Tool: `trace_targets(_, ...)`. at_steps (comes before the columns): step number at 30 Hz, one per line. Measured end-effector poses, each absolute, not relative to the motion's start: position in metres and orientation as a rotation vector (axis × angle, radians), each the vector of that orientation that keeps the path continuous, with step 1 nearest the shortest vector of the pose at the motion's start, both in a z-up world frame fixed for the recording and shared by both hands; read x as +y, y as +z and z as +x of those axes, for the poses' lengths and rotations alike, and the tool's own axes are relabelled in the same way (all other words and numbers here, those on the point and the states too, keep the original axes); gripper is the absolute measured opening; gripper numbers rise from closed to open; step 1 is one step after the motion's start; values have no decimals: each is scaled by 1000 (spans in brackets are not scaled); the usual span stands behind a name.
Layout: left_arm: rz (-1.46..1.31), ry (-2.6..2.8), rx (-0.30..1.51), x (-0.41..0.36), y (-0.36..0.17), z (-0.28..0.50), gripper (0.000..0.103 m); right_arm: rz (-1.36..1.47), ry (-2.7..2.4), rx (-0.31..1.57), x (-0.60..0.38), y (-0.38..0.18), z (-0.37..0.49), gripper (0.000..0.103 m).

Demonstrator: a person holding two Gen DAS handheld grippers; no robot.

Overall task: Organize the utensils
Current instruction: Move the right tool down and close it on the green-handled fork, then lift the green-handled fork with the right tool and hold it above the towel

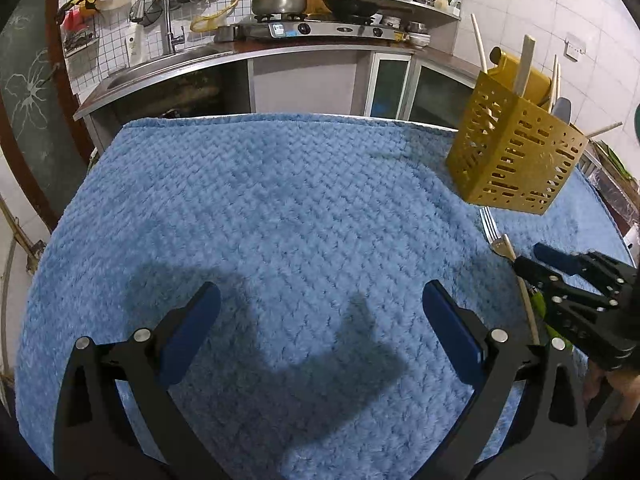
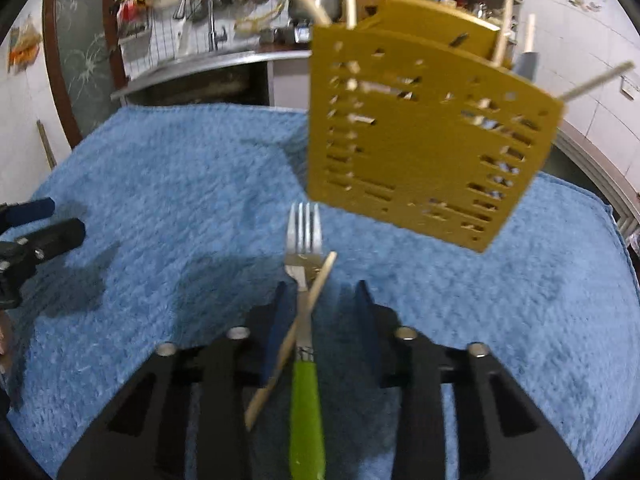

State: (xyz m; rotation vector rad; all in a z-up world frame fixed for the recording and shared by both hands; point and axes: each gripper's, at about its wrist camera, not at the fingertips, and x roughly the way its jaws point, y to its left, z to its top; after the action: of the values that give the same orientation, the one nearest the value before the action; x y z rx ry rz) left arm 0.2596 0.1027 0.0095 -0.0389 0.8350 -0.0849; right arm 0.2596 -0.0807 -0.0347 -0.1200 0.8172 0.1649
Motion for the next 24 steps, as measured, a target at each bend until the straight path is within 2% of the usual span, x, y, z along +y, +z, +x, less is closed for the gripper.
trace_targets(1,-48,-88,836,104,9,260,98,-119,168,826,-78,-37,262,23)
trace_targets(2,-61,-94,837,106,9,261,98,-125,166,833,-76,-38,263,16)
trace_targets(5,-75,-109,844,104,9,262,98,-122,179,848,-73,-41,267,12)
trace_targets(24,-104,-176,880,65,14,263,98,14,194,850,-109,-30,265,8)
